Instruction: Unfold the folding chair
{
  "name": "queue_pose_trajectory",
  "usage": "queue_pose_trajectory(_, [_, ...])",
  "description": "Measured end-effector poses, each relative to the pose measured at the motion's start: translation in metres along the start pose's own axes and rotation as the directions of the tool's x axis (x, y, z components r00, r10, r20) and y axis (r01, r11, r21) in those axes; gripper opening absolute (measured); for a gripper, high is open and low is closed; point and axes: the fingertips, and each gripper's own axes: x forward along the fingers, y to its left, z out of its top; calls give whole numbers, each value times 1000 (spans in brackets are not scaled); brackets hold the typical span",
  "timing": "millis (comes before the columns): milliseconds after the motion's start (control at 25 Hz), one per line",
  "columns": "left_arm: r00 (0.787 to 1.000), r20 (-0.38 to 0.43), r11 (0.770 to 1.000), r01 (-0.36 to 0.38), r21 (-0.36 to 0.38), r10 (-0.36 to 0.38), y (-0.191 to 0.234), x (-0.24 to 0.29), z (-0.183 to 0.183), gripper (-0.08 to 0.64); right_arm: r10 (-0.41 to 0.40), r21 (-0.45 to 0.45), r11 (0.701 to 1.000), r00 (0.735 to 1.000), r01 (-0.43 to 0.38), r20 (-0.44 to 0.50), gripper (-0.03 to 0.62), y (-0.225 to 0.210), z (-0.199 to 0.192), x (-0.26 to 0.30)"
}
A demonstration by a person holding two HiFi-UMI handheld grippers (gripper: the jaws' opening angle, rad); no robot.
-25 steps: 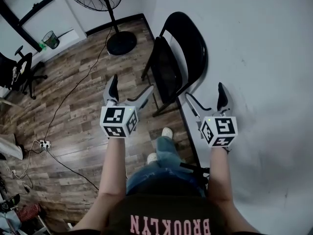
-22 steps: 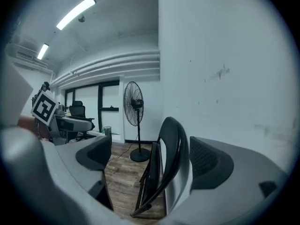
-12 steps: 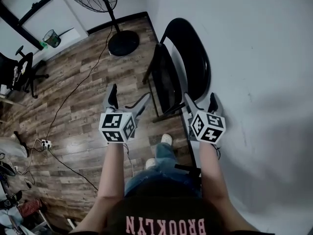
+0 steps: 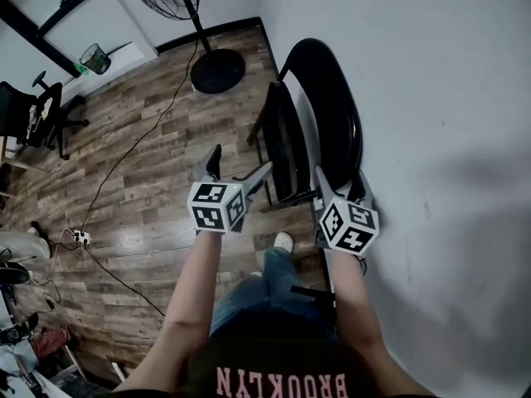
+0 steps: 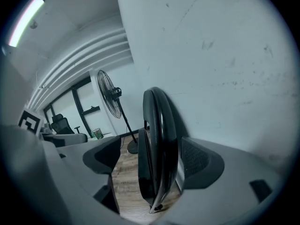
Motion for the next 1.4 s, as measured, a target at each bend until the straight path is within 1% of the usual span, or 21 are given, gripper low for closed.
queue_pose_trajectory(40, [1000,-8,1000,17,-19,-18,-3,11,-4,569,8,-1,1000,1000,-8,-1,385,0,-1,1])
queue_pose_trajectory(80, [999,-15,999,35,-38,-36,-5,21,-7,568,15,-4,1000,1000,-15,-4,380,0,-2,1])
queue_pose_trajectory(200, [996,-47,992,69,-103,-74,-7,51,-20,568,30,-18,999,999,-30,-13,377,4,-5,4])
queue_pose_trajectory(320, [991,-82,981,88,-174,-104,-9,79,-34,568,30,-25,999,999,-31,-19,371,6,-4,6])
queue_pose_trajectory(440, [984,-121,962,99,-256,-133,-10,108,-49,566,23,-38,999,999,-24,-30,360,7,0,8])
queue_pose_trajectory(560, [972,-166,929,100,-356,-168,-9,132,-67,545,6,-42,999,1000,-7,-30,351,8,1,10])
queue_pose_trajectory(640, [961,-189,904,107,-414,-201,-11,147,-76,504,-13,-38,999,1000,12,-26,342,7,3,12])
queue_pose_trajectory(720, [951,-207,886,117,-448,-230,-14,160,-85,472,-35,-38,999,999,34,-25,334,5,3,15])
queue_pose_trajectory(880, [929,-242,863,134,-487,-281,-26,173,-103,416,-76,-45,996,997,75,-19,319,2,-2,11])
queue_pose_trajectory(1000, [919,-264,845,119,-521,-292,-30,180,-108,354,-101,-50,994,995,101,-11,308,2,-1,11])
queue_pose_trajectory(1080, [911,-281,836,111,-537,-301,-31,186,-111,282,-117,-62,991,993,116,-13,302,2,0,13])
queue_pose_trajectory(1160, [901,-283,822,126,-556,-329,-38,190,-113,190,-140,-96,986,990,137,-24,295,0,-1,15])
queue_pose_trajectory(1240, [894,-263,788,142,-600,-362,-46,191,-113,100,-170,-143,976,985,163,-42,295,-2,-4,14])
queue_pose_trajectory(1280, [893,-254,771,145,-620,-372,-48,192,-112,100,-183,-158,972,982,173,-47,295,-3,-4,14])
queue_pose_trajectory(1320, [891,-250,763,147,-630,-379,-48,192,-111,95,-192,-164,970,980,181,-51,295,-3,-2,14])
queue_pose_trajectory(1400, [886,-253,760,152,-632,-388,-45,192,-108,91,-207,-158,968,976,195,-62,295,-2,0,17])
